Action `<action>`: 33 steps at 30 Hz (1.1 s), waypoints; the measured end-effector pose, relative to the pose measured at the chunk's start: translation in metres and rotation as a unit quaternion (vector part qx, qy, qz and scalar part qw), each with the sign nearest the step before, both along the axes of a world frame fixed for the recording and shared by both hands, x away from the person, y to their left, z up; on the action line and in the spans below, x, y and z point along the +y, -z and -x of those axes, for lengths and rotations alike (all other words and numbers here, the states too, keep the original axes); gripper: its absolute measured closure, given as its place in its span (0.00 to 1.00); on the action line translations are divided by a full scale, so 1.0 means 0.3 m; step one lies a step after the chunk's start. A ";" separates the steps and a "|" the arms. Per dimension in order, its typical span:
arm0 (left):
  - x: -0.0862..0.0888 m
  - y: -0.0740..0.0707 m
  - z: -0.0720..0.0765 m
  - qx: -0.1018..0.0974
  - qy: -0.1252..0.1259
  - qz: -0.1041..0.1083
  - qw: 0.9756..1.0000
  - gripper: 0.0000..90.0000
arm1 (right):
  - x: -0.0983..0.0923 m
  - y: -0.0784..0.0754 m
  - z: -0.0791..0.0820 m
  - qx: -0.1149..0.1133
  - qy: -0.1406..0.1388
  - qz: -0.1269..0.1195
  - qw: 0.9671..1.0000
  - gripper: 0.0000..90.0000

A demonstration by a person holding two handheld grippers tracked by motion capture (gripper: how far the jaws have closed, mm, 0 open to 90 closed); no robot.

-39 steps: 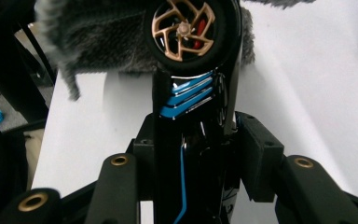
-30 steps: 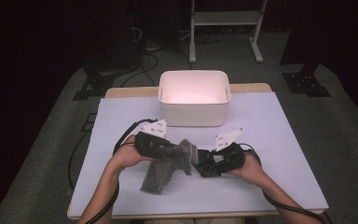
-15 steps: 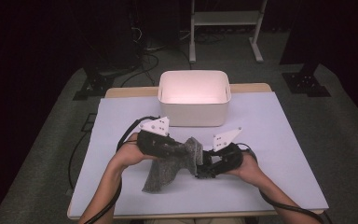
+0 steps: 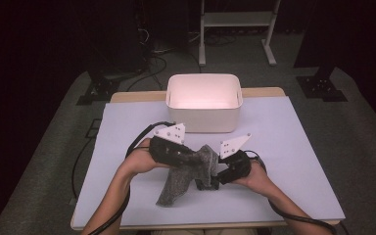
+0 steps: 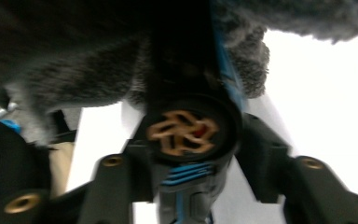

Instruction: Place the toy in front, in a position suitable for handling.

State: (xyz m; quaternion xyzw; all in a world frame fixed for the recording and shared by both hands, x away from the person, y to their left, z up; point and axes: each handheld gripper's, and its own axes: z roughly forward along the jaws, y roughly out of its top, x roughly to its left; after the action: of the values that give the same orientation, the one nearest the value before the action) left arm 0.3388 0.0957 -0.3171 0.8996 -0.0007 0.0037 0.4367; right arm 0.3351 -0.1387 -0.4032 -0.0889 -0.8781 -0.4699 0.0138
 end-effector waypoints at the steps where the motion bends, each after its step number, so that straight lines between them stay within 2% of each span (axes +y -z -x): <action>1: -0.006 -0.002 -0.003 0.001 0.002 -0.002 1.000 0.87 | -0.004 -0.001 0.002 -0.003 0.000 -0.001 1.000 0.61; 4: -0.028 -0.008 -0.010 0.003 0.010 0.001 1.000 0.87 | -0.011 0.002 0.012 -0.013 0.005 -0.005 1.000 0.62; 9: -0.061 -0.015 -0.012 -0.004 0.016 -0.007 1.000 0.87 | -0.042 0.009 0.011 -0.005 0.009 -0.015 1.000 0.62; 13: -0.024 0.015 -0.021 0.007 0.001 -0.011 1.000 0.87 | -0.073 0.011 0.013 0.000 0.015 -0.018 1.000 0.62; 16: 0.000 0.059 -0.021 0.014 -0.011 -0.034 0.999 0.87 | -0.085 0.016 0.010 0.005 0.018 -0.025 1.000 0.62; 17: 0.010 0.075 -0.021 0.022 -0.013 -0.033 0.999 0.87 | -0.085 0.017 0.009 0.005 0.017 -0.025 1.000 0.62; 20: 0.029 0.086 -0.022 0.028 -0.016 -0.026 0.999 0.87 | -0.074 0.017 0.009 0.003 0.015 -0.025 1.000 0.62; 23: 0.044 0.071 -0.019 0.027 -0.017 -0.013 0.999 0.87 | -0.059 0.018 0.008 0.003 0.014 -0.026 1.000 0.62; 27: 0.046 0.017 -0.008 0.018 -0.009 0.003 1.000 0.87 | -0.040 0.018 0.008 0.003 0.013 -0.028 1.000 0.62; 30: 0.021 -0.025 0.000 0.004 0.000 -0.005 1.000 0.87 | -0.013 0.015 0.012 -0.007 0.008 -0.024 1.000 0.62; 33: -0.010 -0.038 0.000 0.002 0.010 -0.018 1.000 0.87 | 0.018 0.012 0.019 -0.020 0.002 -0.015 1.000 0.62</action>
State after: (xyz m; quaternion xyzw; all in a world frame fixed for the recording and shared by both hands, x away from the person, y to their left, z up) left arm 0.3387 0.0927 -0.3057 0.9071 -0.0086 -0.0025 0.4207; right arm 0.3294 -0.1332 -0.4070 -0.0811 -0.8707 -0.4850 -0.0036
